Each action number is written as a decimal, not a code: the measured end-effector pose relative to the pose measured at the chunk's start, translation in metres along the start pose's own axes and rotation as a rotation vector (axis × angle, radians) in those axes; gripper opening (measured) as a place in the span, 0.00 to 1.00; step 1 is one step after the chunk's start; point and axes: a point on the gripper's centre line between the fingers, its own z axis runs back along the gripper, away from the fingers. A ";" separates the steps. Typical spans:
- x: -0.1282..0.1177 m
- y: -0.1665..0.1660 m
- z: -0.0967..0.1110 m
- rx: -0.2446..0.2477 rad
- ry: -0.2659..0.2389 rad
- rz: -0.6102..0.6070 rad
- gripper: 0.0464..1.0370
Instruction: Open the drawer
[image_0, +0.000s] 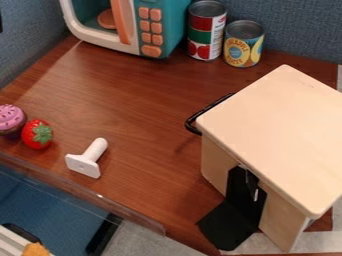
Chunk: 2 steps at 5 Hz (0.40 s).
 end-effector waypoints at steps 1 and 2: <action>0.002 -0.001 -0.011 -0.036 0.010 0.003 0.96; 0.019 -0.014 -0.031 -0.068 0.015 -0.007 0.96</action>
